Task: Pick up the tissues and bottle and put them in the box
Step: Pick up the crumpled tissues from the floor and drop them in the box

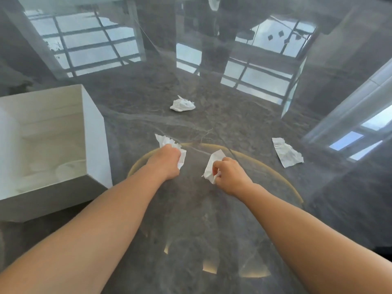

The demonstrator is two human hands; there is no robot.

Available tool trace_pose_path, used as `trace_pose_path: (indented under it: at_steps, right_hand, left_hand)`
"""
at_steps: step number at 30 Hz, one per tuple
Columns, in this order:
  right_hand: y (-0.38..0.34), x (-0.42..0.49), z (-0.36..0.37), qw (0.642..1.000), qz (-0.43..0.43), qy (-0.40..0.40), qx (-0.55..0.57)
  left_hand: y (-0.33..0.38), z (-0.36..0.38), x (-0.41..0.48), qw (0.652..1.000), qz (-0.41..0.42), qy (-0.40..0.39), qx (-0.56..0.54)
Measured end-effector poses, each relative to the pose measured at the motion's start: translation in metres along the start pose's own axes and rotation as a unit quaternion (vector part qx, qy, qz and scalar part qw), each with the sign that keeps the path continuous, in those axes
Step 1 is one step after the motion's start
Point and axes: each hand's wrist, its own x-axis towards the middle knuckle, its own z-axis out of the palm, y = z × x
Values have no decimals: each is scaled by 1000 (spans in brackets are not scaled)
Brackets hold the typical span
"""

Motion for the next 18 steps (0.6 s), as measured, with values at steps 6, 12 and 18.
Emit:
trace_pose_path:
  at_steps: [6, 12, 18]
  right_hand:
    - [-63, 15, -18, 998, -45, 49, 16]
    - [-139, 26, -14, 988, -143, 57, 20]
    - [-212, 36, -4, 975, -200, 84, 40]
  left_hand:
    - [-28, -52, -21, 994, -29, 94, -42]
    - [-68, -83, -49, 976, -79, 189, -67]
    - [-134, -101, -90, 953, -135, 264, -59]
